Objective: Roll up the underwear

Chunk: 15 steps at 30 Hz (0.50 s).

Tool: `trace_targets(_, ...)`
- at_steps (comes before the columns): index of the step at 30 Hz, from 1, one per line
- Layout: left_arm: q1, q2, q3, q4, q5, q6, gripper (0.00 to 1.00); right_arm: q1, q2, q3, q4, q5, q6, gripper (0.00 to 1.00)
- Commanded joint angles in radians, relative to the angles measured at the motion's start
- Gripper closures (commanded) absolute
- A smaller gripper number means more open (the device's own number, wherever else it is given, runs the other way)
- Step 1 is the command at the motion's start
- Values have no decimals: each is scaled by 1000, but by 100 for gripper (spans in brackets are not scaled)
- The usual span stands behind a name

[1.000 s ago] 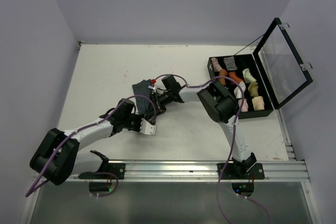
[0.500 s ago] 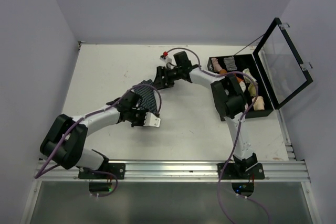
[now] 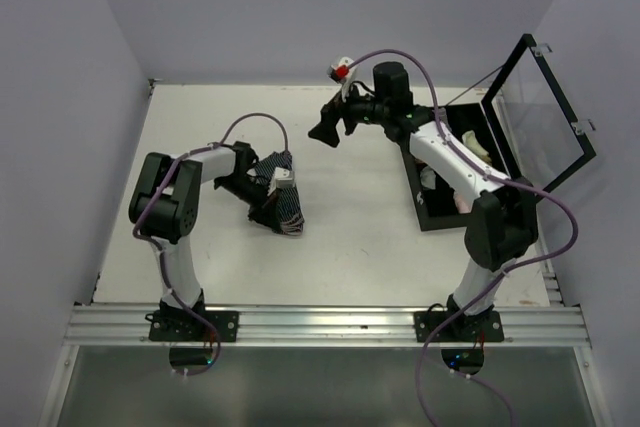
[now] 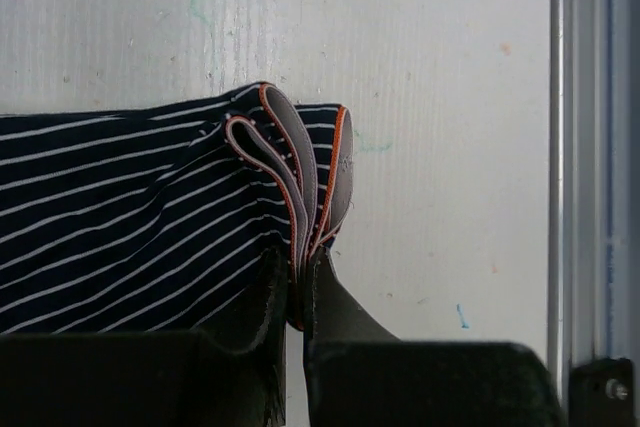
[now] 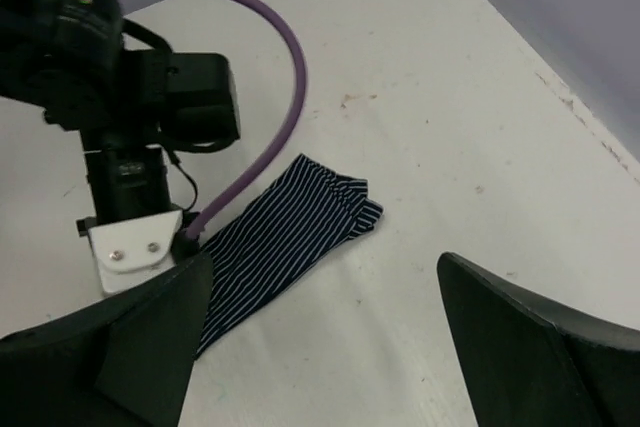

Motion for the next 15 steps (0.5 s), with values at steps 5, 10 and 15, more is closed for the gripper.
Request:
trace_targets(5,47,245,144,-137,-66,-83,100,58,-6,80,-532,-194,-425,19)
trace_targets(10,64,329,209,-155,-32,-176,100,239,-147,-200,-445,-30,-668,23)
trace_targets(15,65,340,230,-129,-44,-290,100,379,-86,-289,-321,50,-705,21)
